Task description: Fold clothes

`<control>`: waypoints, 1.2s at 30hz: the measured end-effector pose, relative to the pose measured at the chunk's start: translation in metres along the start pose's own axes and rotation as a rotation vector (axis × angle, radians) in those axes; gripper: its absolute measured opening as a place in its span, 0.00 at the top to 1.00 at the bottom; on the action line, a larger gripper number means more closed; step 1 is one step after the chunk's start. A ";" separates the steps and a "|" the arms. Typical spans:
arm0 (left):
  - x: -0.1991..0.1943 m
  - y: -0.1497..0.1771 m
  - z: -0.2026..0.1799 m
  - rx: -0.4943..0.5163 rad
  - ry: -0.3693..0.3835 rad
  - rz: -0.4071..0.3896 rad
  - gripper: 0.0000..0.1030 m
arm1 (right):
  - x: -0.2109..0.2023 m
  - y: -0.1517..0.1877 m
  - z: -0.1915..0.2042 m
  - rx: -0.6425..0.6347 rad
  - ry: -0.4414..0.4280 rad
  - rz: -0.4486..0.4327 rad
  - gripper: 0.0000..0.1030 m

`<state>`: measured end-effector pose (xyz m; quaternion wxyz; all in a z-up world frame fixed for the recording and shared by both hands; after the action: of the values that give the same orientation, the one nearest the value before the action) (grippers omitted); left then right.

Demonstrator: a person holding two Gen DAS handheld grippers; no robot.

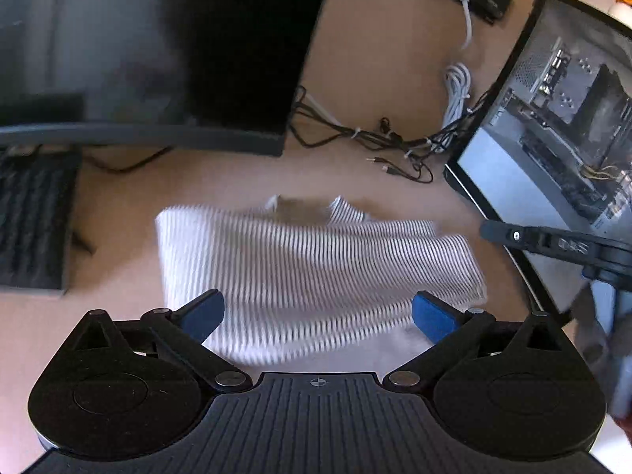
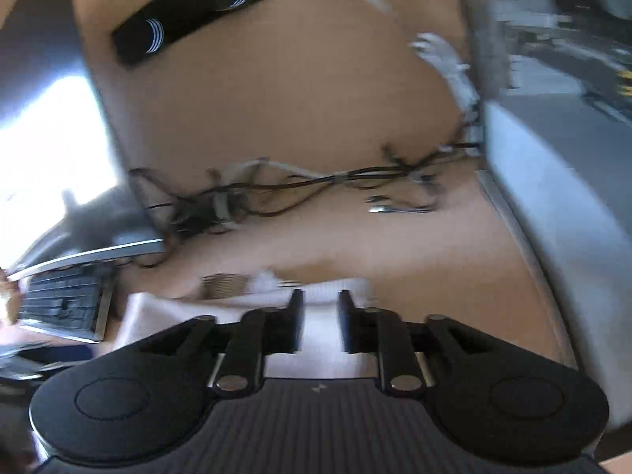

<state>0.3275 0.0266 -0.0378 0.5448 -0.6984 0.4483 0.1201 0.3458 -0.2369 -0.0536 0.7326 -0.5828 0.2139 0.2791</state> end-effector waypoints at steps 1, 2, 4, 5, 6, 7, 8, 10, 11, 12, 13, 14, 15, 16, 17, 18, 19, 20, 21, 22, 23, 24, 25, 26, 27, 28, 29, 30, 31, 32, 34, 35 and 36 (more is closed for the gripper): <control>0.010 -0.002 0.004 -0.001 -0.012 0.006 0.00 | 0.005 0.002 0.006 -0.013 -0.008 0.011 0.70; 0.020 -0.003 0.008 -0.002 -0.024 0.011 0.00 | 0.011 0.007 0.012 -0.033 -0.005 0.028 0.69; 0.038 0.000 0.024 0.003 -0.090 0.033 0.00 | 0.025 0.022 0.019 -0.061 0.009 0.075 0.68; 0.042 0.002 0.030 0.024 -0.125 0.044 0.00 | 0.032 0.030 0.020 -0.068 0.017 0.101 0.67; 0.046 0.005 0.036 0.045 -0.161 0.054 0.00 | 0.035 0.037 0.018 -0.068 0.023 0.112 0.66; 0.050 0.007 0.042 0.066 -0.196 0.065 0.00 | 0.038 0.045 0.017 -0.068 0.030 0.123 0.66; 0.051 0.010 0.052 0.045 -0.204 0.080 0.00 | 0.040 0.051 0.015 -0.071 0.034 0.131 0.66; 0.044 0.006 0.070 -0.054 -0.185 0.074 0.00 | 0.035 0.049 0.015 -0.105 0.033 0.127 0.66; 0.038 0.002 0.073 -0.079 -0.182 0.052 0.00 | 0.032 0.046 0.016 -0.116 0.040 0.127 0.66; 0.032 -0.002 0.076 -0.103 -0.180 0.030 0.00 | 0.029 0.042 0.016 -0.128 0.048 0.123 0.63; 0.025 -0.008 0.073 -0.105 -0.151 -0.002 0.00 | 0.025 0.035 0.017 -0.142 0.056 0.103 0.61; 0.018 -0.014 0.070 -0.107 -0.122 -0.033 0.00 | 0.023 0.029 0.019 -0.153 0.058 0.086 0.55; 0.020 -0.016 0.064 -0.102 -0.083 -0.033 0.00 | 0.022 0.024 0.021 -0.162 0.061 0.070 0.52; 0.022 -0.018 0.057 -0.097 -0.044 -0.032 0.00 | 0.026 0.017 0.023 -0.162 0.064 0.064 0.52; 0.024 -0.019 0.051 -0.092 -0.005 -0.031 0.00 | 0.031 0.013 0.024 -0.153 0.066 0.067 0.52; 0.026 -0.021 0.045 -0.087 0.034 -0.029 0.00 | 0.037 0.011 0.025 -0.138 0.062 0.076 0.52; 0.029 -0.023 0.039 -0.082 0.073 -0.028 0.00 | 0.044 0.010 0.025 -0.120 0.056 0.093 0.52; 0.037 -0.016 0.039 -0.073 0.065 0.000 0.00 | 0.053 0.013 0.025 -0.108 0.054 0.118 0.52; 0.046 -0.010 0.038 -0.063 0.057 0.029 0.00 | 0.062 0.017 0.024 -0.096 0.052 0.143 0.52; 0.051 -0.004 0.039 -0.029 0.043 0.039 0.00 | 0.069 0.020 0.024 -0.088 0.050 0.163 0.52; 0.056 0.002 0.040 0.006 0.029 0.048 0.00 | 0.067 0.021 0.025 -0.102 0.053 0.158 0.52; 0.057 0.005 0.035 0.057 0.023 0.052 0.00 | 0.066 0.023 0.026 -0.116 0.055 0.154 0.52; 0.057 0.006 0.032 0.093 0.014 0.065 0.00 | 0.064 0.024 0.027 -0.128 0.057 0.149 0.52; 0.055 0.006 0.031 0.106 0.005 0.073 0.00 | 0.059 0.022 0.027 -0.134 0.059 0.147 0.52; 0.052 0.003 0.030 0.097 -0.004 0.069 0.00 | 0.052 0.021 0.028 -0.146 0.064 0.133 0.51; 0.044 -0.001 0.031 0.084 0.000 0.054 0.00 | 0.044 0.020 0.028 -0.160 0.069 0.119 0.51; 0.039 -0.001 0.031 0.070 0.015 0.039 0.00 | 0.035 0.021 0.029 -0.180 0.067 0.103 0.51; 0.035 -0.001 0.030 0.055 0.030 0.025 0.00 | 0.029 0.023 0.028 -0.181 0.057 0.100 0.51; 0.031 -0.001 0.030 0.041 0.045 0.010 0.00 | 0.024 0.026 0.026 -0.179 0.046 0.101 0.50; 0.033 0.004 0.034 0.016 0.049 0.023 0.00 | 0.025 0.031 0.023 -0.157 0.033 0.125 0.49; 0.041 0.010 0.041 -0.001 0.051 0.038 0.00 | 0.031 0.044 0.017 -0.137 0.043 0.157 0.49; 0.045 0.013 0.045 -0.010 0.053 0.045 0.00 | 0.031 0.045 0.018 -0.157 0.054 0.151 0.49; 0.042 0.014 0.044 0.003 0.046 0.054 0.00 | 0.031 0.045 0.019 -0.174 0.063 0.147 0.49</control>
<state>0.3555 0.0441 -0.0912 0.5319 -0.6878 0.4797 0.1179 0.3394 -0.2060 -0.1025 0.6496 -0.6355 0.2541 0.3311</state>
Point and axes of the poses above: each gripper's, at about its wrist camera, not at the fingertips, and x roughly the way its jaws point, z to its left, y to its underside, the point moved 4 cm from there along x, roughly the way its jaws point, and after that the axes turned 8 degrees about y, right-handed, at the moved point
